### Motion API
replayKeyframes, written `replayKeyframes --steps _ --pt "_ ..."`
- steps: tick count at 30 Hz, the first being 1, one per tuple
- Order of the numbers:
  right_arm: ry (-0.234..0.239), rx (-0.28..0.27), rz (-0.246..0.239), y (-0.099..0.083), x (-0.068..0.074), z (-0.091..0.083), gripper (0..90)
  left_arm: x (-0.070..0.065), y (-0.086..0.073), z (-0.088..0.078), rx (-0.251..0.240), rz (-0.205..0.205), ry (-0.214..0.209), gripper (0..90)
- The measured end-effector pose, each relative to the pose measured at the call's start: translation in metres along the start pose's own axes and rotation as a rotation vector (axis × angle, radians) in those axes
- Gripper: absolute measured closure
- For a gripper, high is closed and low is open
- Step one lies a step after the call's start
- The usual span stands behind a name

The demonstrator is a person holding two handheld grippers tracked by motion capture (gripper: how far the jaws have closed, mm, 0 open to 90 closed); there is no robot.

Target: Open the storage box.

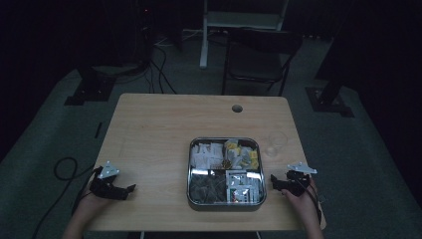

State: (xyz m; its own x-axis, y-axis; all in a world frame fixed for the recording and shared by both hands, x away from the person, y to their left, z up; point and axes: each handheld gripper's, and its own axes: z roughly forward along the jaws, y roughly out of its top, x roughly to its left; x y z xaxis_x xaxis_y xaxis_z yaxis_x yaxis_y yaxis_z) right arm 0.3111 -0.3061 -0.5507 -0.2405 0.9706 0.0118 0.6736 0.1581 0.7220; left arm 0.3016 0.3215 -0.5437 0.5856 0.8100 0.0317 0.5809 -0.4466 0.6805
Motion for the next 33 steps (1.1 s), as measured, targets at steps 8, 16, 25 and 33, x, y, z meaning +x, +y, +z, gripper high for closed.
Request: replayKeyframes --steps 8,16,25,33 --pt "0.0 0.0 0.0 0.0 0.0 0.0 11.2 -0.013 0.015 0.01 -0.005 0.051 -0.04 2.2" --pt "0.0 -0.001 0.0 0.0 0.0 0.0 11.2 -0.023 0.03 0.013 -0.019 0.079 -0.079 2.2" --pt "0.0 0.0 0.0 0.0 0.0 0.0 11.2 -0.038 0.05 0.013 -0.036 0.138 -0.131 3.1" --pt "0.0 0.0 0.0 0.0 0.0 0.0 11.2 -0.052 0.069 0.01 -0.08 0.17 -0.201 3.1"
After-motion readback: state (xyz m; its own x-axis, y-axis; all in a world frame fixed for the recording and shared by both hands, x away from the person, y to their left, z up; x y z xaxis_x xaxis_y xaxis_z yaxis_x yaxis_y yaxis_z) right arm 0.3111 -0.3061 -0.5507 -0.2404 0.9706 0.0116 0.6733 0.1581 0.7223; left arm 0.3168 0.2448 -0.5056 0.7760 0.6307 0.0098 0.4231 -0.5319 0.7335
